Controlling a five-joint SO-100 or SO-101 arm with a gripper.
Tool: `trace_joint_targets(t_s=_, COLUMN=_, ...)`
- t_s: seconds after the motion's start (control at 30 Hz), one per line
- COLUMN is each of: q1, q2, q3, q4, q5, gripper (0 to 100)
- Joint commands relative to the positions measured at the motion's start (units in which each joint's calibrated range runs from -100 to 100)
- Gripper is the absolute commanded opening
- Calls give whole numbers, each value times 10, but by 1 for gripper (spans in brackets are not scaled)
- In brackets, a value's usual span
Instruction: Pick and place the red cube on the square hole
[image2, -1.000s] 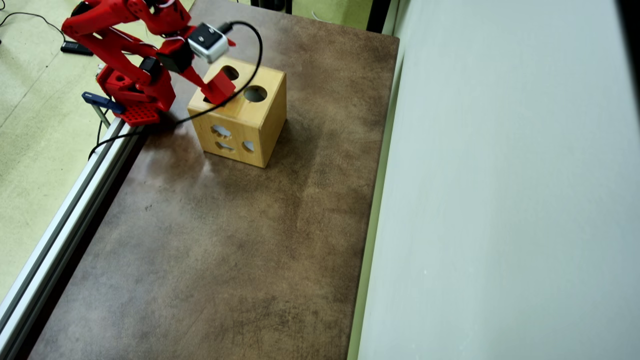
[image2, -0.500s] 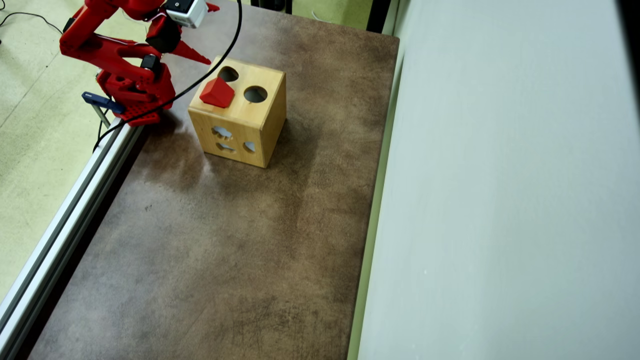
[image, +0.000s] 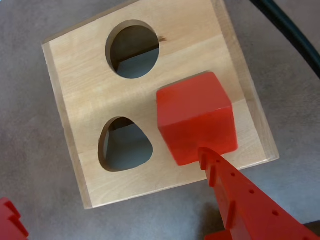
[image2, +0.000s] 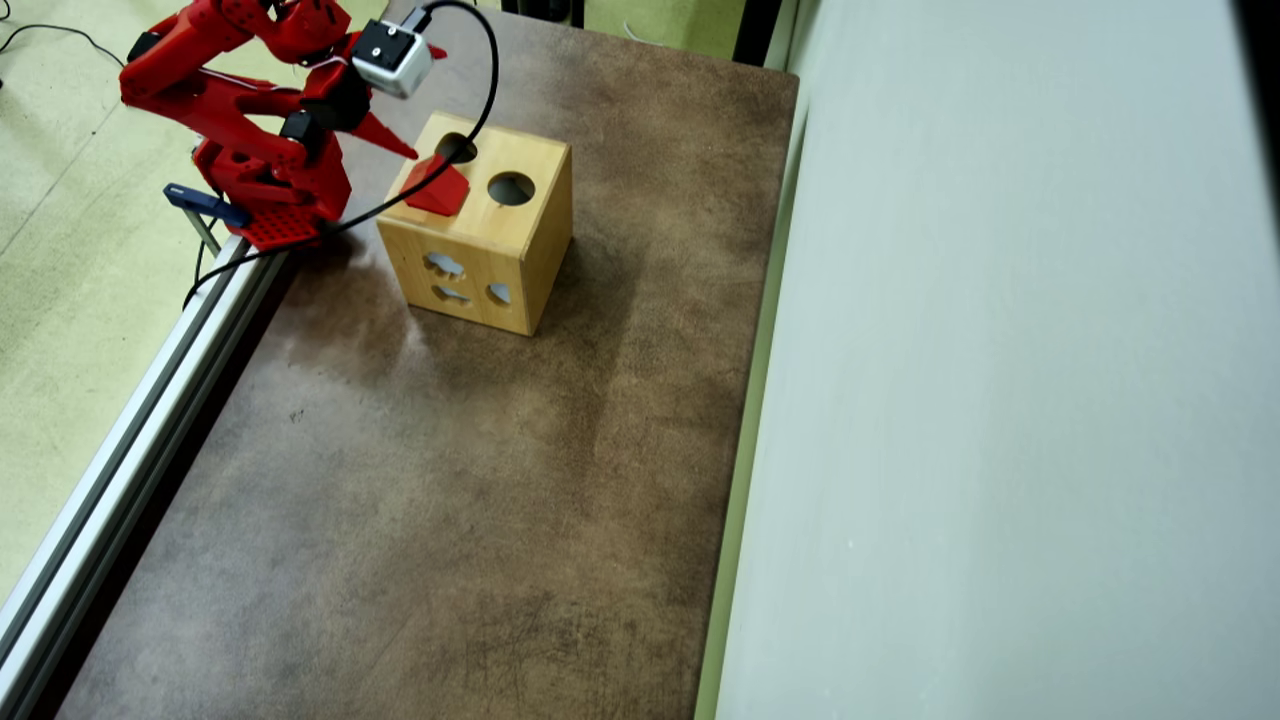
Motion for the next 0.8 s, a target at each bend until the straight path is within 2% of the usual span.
trace_joint_targets(t_s=0.0, q1=-3, q2=1, q3=36, q4=-9, q5=4, gripper=51)
trace_joint_targets(t_s=0.33, q1=-3, q2=1, q3=129, q4=-16, q5=4, gripper=51)
trace_joint_targets(t_s=0.6, q1=-2, q2=1, q3=199, q4=-103, q5=4, gripper=51)
trace_joint_targets(t_s=0.77, q1=-4, q2=-22, q3=177, q4=-78, q5=4, gripper=52)
